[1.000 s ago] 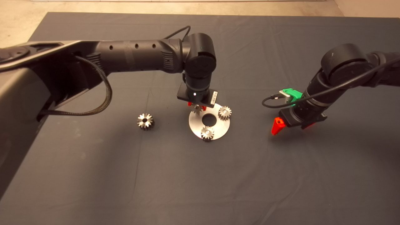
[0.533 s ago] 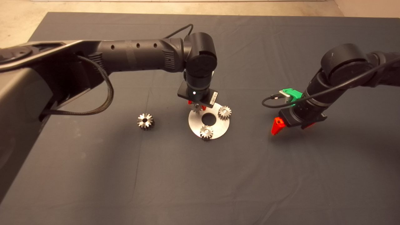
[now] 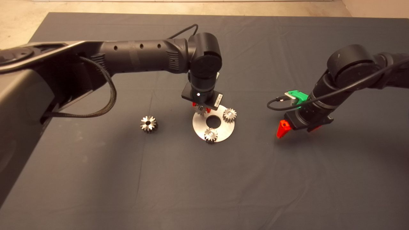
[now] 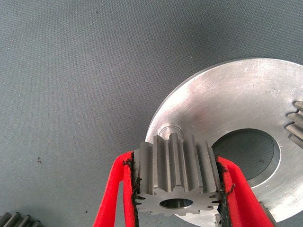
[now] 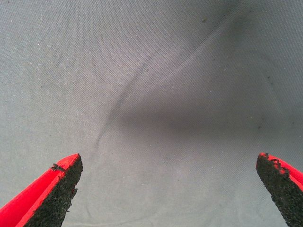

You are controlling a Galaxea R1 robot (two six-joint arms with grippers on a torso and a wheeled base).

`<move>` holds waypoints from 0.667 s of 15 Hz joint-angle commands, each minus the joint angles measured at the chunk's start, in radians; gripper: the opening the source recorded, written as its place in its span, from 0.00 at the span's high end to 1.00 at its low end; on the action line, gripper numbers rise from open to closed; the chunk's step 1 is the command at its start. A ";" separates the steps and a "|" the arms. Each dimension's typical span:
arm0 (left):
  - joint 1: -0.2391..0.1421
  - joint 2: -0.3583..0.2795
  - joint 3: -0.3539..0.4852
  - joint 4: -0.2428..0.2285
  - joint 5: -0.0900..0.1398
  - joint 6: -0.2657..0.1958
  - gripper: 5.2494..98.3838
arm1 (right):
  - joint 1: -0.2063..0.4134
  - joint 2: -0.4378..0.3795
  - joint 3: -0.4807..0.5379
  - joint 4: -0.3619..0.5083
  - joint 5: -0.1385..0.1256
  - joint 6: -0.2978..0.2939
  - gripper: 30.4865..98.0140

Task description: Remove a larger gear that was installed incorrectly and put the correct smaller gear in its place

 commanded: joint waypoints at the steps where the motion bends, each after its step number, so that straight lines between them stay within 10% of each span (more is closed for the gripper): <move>1: -0.014 -0.010 0.008 -0.029 0.074 0.005 0.77 | 0.015 -0.001 0.004 -0.026 -0.002 0.006 0.01; 10: -0.016 -0.007 0.045 -0.044 0.104 0.036 0.71 | 0.012 -0.001 0.017 -0.028 -0.002 0.016 0.01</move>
